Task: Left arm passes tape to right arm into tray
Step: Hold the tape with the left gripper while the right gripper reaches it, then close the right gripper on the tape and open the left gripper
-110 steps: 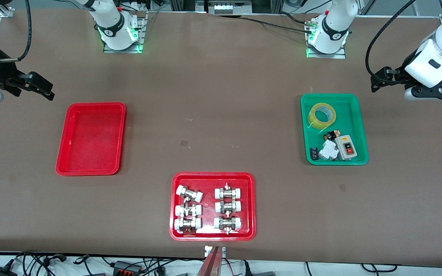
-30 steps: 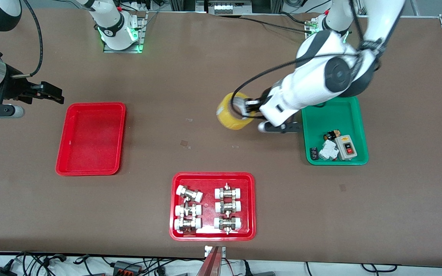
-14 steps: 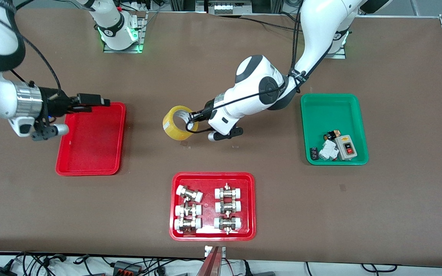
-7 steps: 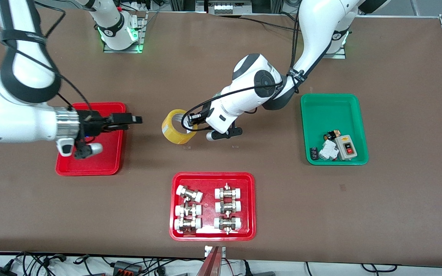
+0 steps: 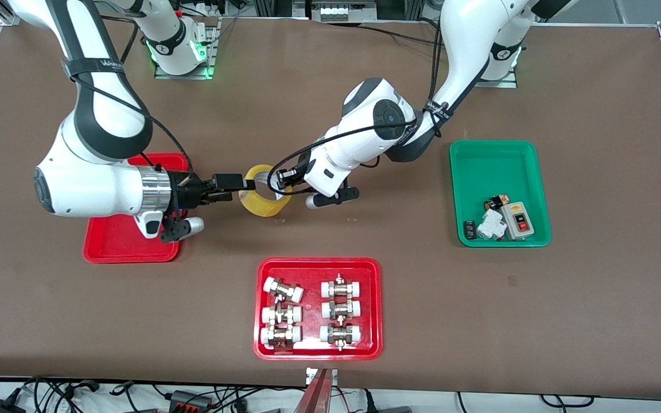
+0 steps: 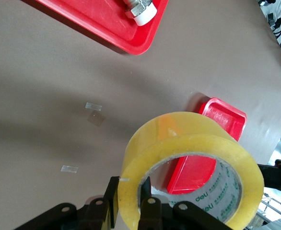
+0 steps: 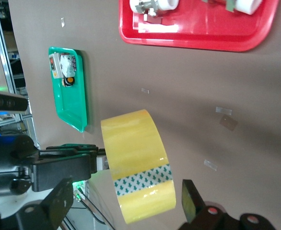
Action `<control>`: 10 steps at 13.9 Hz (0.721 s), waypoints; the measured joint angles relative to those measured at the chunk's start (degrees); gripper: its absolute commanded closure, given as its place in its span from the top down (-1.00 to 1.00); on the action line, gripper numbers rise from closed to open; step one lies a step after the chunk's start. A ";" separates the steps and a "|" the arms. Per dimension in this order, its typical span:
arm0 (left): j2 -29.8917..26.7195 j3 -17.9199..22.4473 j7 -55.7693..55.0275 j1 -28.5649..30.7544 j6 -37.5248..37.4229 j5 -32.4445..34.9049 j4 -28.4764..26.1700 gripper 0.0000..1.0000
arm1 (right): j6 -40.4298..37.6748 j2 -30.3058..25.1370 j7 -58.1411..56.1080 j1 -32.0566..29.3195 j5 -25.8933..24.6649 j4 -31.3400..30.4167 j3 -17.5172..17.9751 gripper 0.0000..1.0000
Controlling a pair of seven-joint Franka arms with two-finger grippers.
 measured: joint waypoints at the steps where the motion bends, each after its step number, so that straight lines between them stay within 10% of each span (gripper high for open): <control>1: 0.00 0.09 -0.02 0.00 0.09 0.00 0.01 -1.00 | 0.38 0.32 -0.47 0.19 0.00 0.00 0.00 1.00; 4: 0.00 0.26 -0.12 0.00 0.19 1.29 0.10 -1.00 | 1.42 1.50 -1.12 0.86 0.00 0.00 0.00 0.83; 7: 0.00 0.28 -0.14 0.00 0.19 1.59 0.22 -1.00 | 1.72 1.99 -2.13 1.06 -0.01 0.00 -0.01 -0.73; 10: -0.02 0.30 -0.14 0.01 0.22 1.60 0.29 -1.00 | 1.73 1.99 -2.91 1.05 -0.22 0.43 -0.16 -1.00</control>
